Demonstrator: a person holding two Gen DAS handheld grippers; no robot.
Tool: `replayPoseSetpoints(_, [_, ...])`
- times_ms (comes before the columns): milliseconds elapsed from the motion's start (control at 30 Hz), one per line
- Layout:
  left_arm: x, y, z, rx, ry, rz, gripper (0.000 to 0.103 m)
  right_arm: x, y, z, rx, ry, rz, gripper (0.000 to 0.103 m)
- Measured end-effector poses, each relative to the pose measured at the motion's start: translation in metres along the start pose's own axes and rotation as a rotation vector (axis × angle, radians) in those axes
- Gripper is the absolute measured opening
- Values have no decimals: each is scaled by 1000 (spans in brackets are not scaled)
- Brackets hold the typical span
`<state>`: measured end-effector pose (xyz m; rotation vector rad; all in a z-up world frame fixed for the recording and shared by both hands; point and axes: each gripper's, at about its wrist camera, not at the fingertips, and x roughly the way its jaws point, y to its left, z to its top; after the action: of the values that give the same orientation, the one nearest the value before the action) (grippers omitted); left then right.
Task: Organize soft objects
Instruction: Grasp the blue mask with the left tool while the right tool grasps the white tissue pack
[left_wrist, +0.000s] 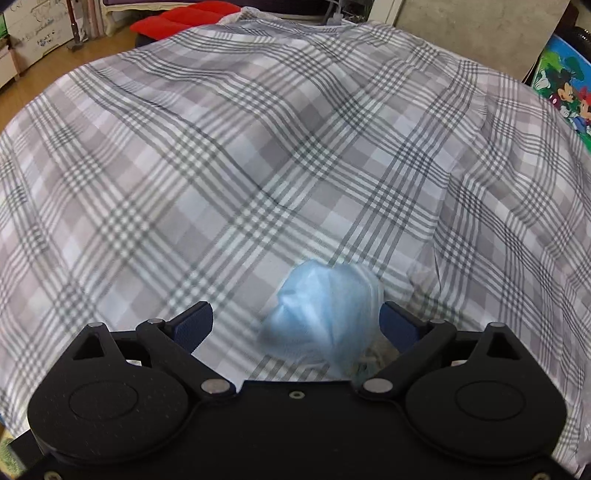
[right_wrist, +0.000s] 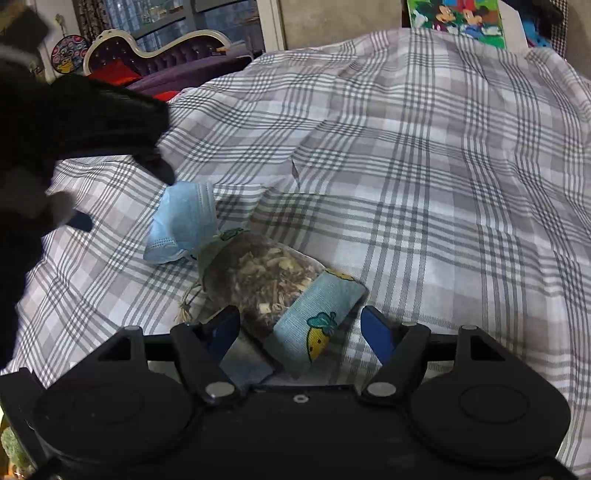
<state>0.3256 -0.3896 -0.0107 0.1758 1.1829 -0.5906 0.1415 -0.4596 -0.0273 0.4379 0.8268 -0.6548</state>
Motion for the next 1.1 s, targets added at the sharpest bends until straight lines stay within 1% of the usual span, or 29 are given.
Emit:
replayPoseSetpoints(200, [19, -13, 2, 10, 20, 23, 94, -1, 0, 1, -5, -3, 18, 71])
replayPoseSetpoints(433, [40, -17, 5, 14, 59, 53, 94, -6, 7, -2, -54, -9, 47, 71])
replayPoseSetpoints(500, [43, -16, 5, 8, 72, 47, 94, -8, 8, -3, -80, 1, 75, 72])
replayPoseSetpoints(567, [45, -16, 3, 13, 79, 42, 94, -11, 11, -4, -114, 15, 121, 73])
replayPoseSetpoints(667, [45, -17, 1, 28, 75, 41, 94, -14, 17, -7, -170, 43, 203, 76])
replayPoseSetpoints(733, [44, -17, 1, 38, 72, 38, 94, -14, 22, -11, -209, 56, 236, 80])
replayPoseSetpoints(800, [45, -19, 1, 44, 78, 33, 95, -13, 29, -14, -245, 66, 242, 81])
replayPoseSetpoints(867, [49, -19, 2, 36, 89, 31, 95, -9, 35, -16, -273, 74, 226, 81])
replayPoseSetpoints(933, [50, -18, 2, 26, 101, 19, 95, -9, 35, -17, -275, 67, 214, 80])
replayPoseSetpoints(1033, [50, -16, 0, 50, 110, 21, 95, -12, 29, -14, -249, 64, 251, 80])
replayPoseSetpoints(1100, [52, -11, 0, 46, 119, 15, 95, -11, 33, -17, -278, 69, 261, 82])
